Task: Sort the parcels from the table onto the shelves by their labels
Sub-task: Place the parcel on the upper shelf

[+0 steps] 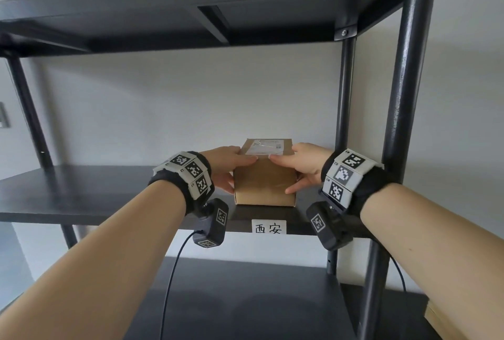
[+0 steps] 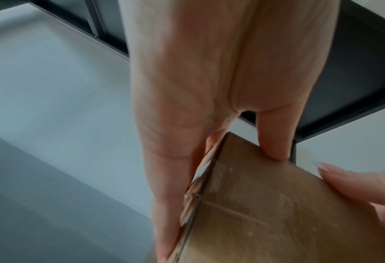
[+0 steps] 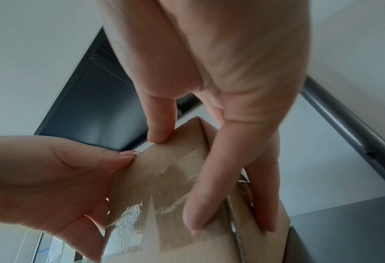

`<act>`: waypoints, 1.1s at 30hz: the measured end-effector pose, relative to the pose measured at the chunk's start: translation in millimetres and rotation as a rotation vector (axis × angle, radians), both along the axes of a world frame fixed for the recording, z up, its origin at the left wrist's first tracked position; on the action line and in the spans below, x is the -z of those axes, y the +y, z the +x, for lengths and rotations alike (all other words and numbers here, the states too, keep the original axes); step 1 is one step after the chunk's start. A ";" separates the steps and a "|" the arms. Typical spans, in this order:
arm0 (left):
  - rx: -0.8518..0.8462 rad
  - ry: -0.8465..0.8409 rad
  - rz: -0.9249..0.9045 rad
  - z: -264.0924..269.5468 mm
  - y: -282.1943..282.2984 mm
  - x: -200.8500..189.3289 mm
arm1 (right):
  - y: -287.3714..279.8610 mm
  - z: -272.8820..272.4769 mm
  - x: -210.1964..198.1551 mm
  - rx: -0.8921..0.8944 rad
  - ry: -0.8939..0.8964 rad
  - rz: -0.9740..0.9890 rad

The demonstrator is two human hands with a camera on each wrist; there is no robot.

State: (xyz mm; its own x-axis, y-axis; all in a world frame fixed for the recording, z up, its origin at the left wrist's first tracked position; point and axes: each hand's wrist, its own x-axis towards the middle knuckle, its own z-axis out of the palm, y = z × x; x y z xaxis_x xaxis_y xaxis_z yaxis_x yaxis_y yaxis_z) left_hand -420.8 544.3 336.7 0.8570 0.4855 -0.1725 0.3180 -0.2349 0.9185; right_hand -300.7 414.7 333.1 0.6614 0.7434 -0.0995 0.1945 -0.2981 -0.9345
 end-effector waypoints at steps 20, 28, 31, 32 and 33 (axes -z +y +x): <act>-0.090 0.030 0.165 2.6 1.2 2.4 | -11.4 -15.3 -3.7 0.074 -0.017 -0.044; -0.331 -0.289 0.789 -18.4 -50.6 -2.8 | -59.5 -28.1 -2.9 0.167 -0.097 0.104; -0.339 -0.411 0.785 -21.0 -89.5 -1.3 | -91.8 -31.6 -1.4 0.159 -0.071 0.169; -0.318 -0.429 0.745 -20.3 -103.4 0.2 | -105.0 -32.7 -1.2 0.146 -0.058 0.182; -0.289 -0.434 0.694 -18.8 -122.4 3.5 | -123.3 -32.3 0.2 0.140 -0.051 0.189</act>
